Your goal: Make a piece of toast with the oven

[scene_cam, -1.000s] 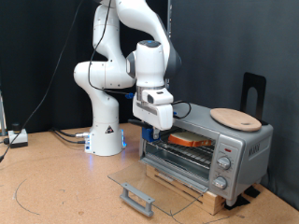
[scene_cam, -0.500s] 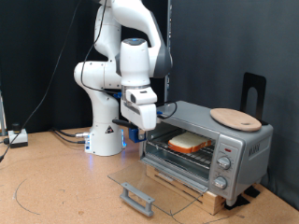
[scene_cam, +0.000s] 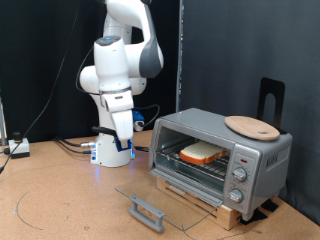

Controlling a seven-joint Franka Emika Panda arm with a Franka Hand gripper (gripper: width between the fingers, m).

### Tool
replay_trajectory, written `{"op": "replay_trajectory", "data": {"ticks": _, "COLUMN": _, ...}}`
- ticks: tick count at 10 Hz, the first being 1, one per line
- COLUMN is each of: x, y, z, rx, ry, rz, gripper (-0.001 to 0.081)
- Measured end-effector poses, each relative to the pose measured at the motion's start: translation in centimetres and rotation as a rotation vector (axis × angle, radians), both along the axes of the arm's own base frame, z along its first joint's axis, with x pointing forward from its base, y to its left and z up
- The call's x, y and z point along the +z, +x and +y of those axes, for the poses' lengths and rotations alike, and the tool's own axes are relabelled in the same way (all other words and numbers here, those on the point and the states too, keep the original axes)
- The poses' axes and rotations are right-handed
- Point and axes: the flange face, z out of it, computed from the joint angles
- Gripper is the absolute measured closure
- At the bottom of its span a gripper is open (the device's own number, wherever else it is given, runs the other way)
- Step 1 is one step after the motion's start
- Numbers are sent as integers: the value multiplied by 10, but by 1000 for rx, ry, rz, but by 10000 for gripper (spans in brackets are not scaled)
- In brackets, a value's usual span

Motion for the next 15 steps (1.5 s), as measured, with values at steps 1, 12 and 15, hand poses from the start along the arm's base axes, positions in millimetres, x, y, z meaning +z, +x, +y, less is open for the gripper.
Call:
{"op": "replay_trajectory", "data": {"ticks": 1, "x": -1, "y": 0, "z": 2, "rx": 4, "ry": -1, "rz": 0, "gripper": 411}}
{"op": "replay_trajectory", "data": {"ticks": 12, "x": 83, "y": 3, "z": 67, "rx": 128, "ry": 194, "rz": -134, "gripper": 411}}
{"op": "replay_trajectory", "data": {"ticks": 15, "x": 87, "y": -9, "z": 110, "rx": 365, "ry": 285, "rz": -51, "gripper": 411}}
